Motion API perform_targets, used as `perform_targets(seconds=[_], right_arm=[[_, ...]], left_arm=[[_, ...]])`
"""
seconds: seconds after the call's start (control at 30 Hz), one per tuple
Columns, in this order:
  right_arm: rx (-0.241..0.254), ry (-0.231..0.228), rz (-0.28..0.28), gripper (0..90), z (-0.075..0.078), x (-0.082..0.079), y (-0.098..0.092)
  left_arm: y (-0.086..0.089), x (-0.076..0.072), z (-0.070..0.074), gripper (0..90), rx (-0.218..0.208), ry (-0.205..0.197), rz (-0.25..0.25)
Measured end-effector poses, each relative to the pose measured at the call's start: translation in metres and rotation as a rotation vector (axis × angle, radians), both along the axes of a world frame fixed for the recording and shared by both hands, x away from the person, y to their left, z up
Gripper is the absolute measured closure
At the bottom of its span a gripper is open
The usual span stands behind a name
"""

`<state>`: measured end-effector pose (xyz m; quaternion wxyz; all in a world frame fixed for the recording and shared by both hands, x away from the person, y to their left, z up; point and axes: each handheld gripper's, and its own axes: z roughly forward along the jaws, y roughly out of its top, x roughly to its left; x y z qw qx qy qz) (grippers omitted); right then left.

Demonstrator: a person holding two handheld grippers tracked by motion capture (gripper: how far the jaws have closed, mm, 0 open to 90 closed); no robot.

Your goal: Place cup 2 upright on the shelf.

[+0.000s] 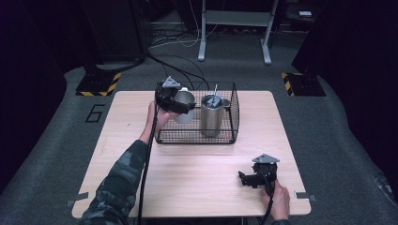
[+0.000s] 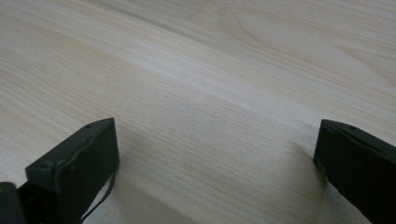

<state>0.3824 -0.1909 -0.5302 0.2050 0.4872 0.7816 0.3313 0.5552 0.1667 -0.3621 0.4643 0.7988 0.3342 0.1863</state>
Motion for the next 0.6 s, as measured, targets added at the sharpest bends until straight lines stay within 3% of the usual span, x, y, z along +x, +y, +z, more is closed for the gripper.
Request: perform_targets(seconds=[0.6], right_arm=[[-0.005,-0.001,0.003,0.0,0.0,0.0,0.0]], left_arm=[[-0.003,0.018,-0.026,6.2,0.017,0.067,0.039]])
